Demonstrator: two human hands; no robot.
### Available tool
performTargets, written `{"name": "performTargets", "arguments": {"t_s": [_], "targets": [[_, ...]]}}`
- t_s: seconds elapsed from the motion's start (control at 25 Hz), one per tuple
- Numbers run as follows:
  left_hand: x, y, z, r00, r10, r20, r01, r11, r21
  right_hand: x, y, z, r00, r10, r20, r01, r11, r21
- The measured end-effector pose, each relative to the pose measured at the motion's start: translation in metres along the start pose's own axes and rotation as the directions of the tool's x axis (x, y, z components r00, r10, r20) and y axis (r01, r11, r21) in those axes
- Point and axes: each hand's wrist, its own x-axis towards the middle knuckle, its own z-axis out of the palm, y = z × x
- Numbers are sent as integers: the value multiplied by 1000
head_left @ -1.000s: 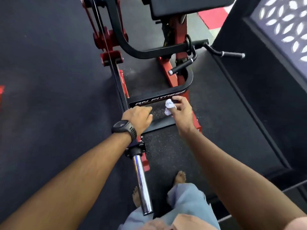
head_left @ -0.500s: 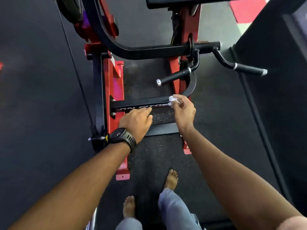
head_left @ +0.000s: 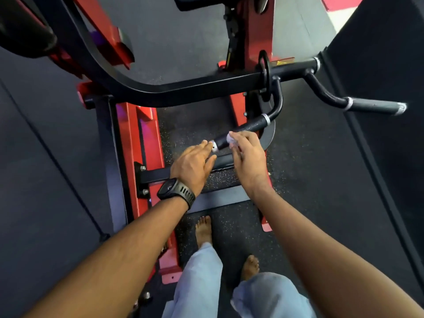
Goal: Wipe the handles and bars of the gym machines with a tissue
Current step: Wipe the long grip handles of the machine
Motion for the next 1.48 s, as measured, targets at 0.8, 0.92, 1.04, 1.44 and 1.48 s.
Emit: {"name": "performTargets", "arguments": {"t_s": [0.8,0.92,1.04,1.44,1.48], "targets": [[32,-29,52,953,180,-243,-175,984,41,27,43,20,966,-245,78,256,886,-387],[33,-32,53,949,188,-253,-184,982,41,39,52,11,933,-319,166,360,832,-423],[33,-33,51,945,196,-262,-191,981,45,51,50,4,985,-161,-60,115,880,-461],[41,-26,49,928,197,-318,-189,980,56,52,64,-3,939,-326,109,337,813,-476],[41,-26,50,928,193,-320,-186,981,54,55,64,-4,967,-253,-22,214,860,-464]]}}
